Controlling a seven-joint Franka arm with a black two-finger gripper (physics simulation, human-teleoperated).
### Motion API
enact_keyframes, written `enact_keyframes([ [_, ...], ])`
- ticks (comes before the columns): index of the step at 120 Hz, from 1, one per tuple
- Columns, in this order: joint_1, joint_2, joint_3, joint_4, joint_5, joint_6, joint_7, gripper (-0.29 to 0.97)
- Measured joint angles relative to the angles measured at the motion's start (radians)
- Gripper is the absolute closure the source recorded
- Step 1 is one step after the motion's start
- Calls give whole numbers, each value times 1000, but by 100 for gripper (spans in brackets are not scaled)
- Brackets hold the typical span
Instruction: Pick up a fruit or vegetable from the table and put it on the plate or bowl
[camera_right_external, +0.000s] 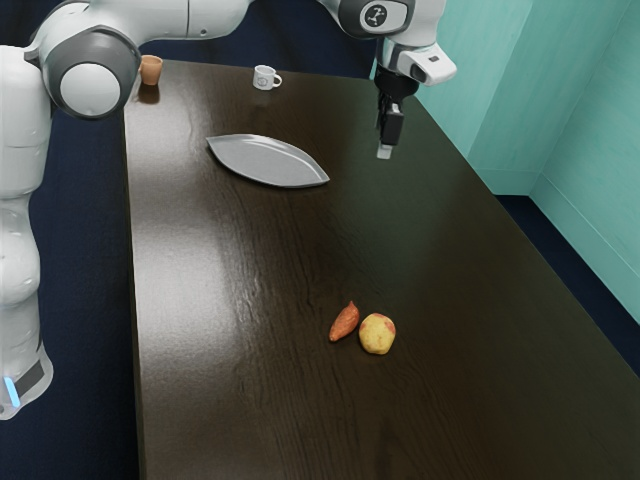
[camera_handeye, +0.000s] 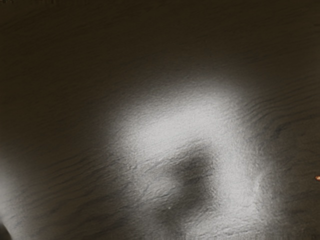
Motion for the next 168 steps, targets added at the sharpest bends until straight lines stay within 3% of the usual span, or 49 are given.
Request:
enact_keyframes([
  [39,4,4,64,9,-73,-3,7,0],
  [53,-14,60,-55,80,-37,6,11,0],
  [80,-18,208,-226,89,-80,73,58,0],
  [93,-71,241,-259,87,-52,93,80,0],
  [123,-197,238,-264,81,48,99,107,0],
  [137,-209,229,-264,71,60,75,114,0],
  [168,-200,122,-254,-143,44,76,127,0],
])
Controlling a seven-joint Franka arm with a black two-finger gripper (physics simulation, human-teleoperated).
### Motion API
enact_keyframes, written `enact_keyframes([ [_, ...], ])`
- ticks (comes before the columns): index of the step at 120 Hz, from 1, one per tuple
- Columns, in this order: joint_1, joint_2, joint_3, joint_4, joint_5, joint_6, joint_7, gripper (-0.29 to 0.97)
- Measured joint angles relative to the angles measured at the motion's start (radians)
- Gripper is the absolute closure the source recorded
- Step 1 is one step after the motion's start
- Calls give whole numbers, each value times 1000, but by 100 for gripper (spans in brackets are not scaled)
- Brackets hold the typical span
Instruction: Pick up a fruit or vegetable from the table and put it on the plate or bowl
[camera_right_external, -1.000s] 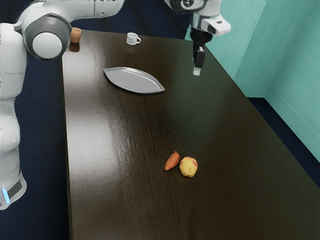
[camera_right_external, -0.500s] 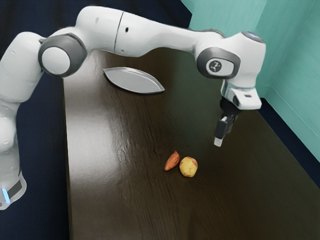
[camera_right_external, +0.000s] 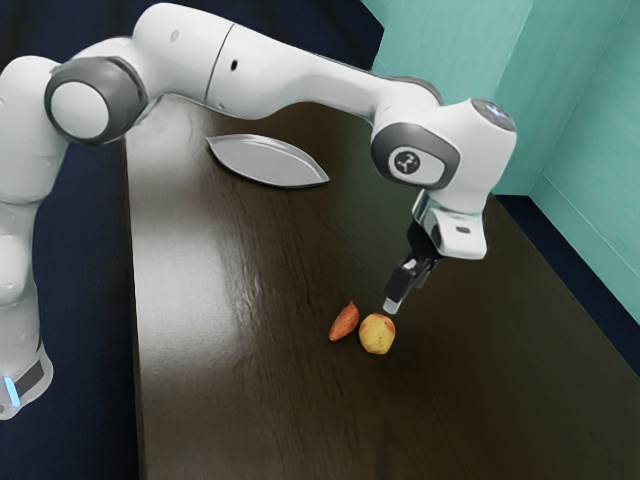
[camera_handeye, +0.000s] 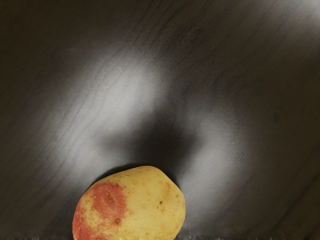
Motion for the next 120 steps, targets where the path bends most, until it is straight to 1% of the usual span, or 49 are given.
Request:
enact_keyframes([
  [16,2,-5,33,-31,-10,33,44,0],
  [35,1,-4,47,-38,-11,73,145,0],
  [50,2,-6,65,-81,-9,93,219,0],
  [92,2,-5,73,-186,-23,173,362,0],
  [120,2,-3,73,-210,-39,221,420,0],
])
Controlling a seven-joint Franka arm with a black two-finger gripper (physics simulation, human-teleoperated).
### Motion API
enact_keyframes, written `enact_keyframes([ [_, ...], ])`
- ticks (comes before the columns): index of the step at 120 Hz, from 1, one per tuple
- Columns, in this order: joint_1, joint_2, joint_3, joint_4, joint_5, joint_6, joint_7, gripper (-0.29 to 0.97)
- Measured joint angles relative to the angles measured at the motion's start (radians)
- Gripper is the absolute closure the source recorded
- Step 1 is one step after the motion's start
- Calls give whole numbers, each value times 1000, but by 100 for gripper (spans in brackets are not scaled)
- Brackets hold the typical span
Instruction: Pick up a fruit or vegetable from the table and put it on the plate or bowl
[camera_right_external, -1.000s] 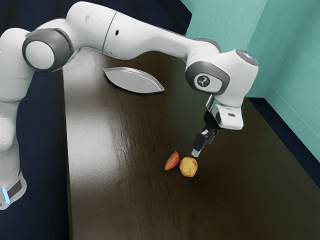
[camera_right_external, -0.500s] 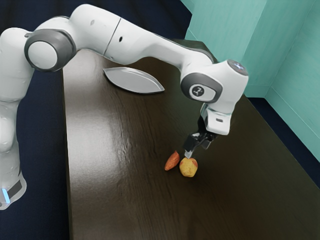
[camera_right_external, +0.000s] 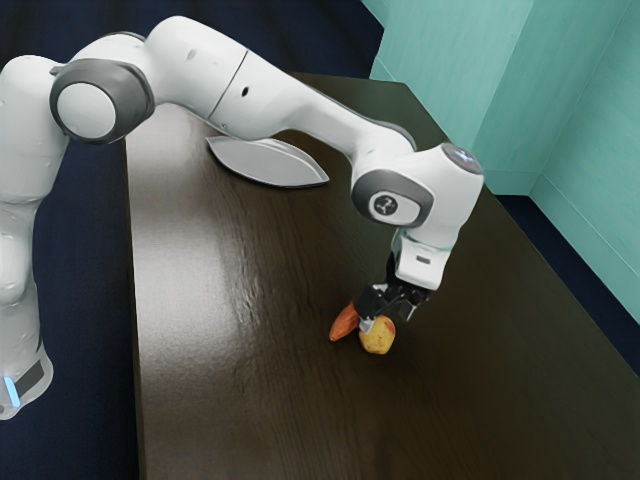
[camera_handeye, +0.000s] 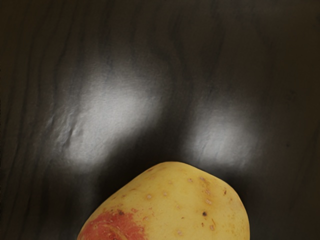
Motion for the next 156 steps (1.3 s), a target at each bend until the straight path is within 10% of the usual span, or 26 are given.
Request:
enact_keyframes([
  [156,7,51,11,-45,-4,81,96,-13],
])
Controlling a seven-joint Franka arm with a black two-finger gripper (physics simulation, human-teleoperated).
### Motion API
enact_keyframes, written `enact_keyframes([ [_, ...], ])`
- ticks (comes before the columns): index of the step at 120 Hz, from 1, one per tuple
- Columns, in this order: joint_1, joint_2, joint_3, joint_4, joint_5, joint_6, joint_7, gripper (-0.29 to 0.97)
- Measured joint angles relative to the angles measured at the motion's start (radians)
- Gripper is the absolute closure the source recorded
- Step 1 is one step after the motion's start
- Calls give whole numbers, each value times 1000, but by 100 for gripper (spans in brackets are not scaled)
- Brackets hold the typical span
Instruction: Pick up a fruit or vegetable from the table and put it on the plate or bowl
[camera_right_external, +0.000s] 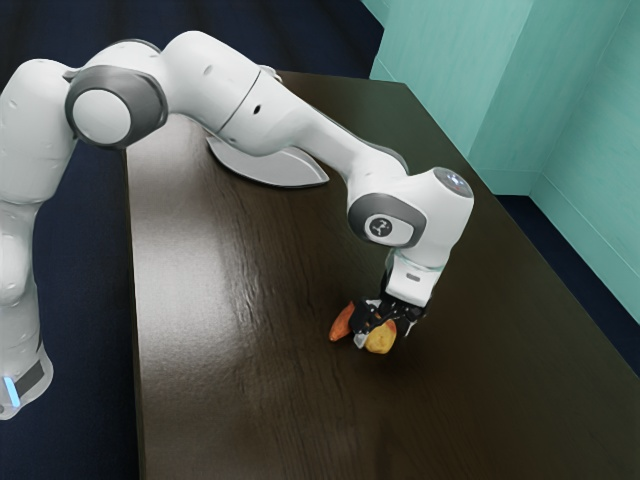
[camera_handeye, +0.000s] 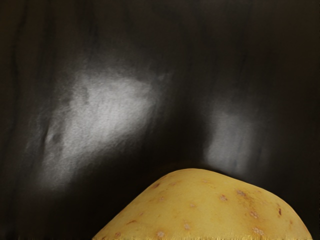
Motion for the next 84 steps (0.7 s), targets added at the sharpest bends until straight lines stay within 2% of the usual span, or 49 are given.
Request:
enact_keyframes([
  [7,0,-2,0,0,0,-1,0,-11],
  [24,0,-9,0,2,2,-2,0,18],
  [33,0,-17,0,2,4,-1,-1,26],
  [65,1,-58,0,16,6,1,-9,28],
  [84,1,-63,-2,83,6,-21,-29,29],
])
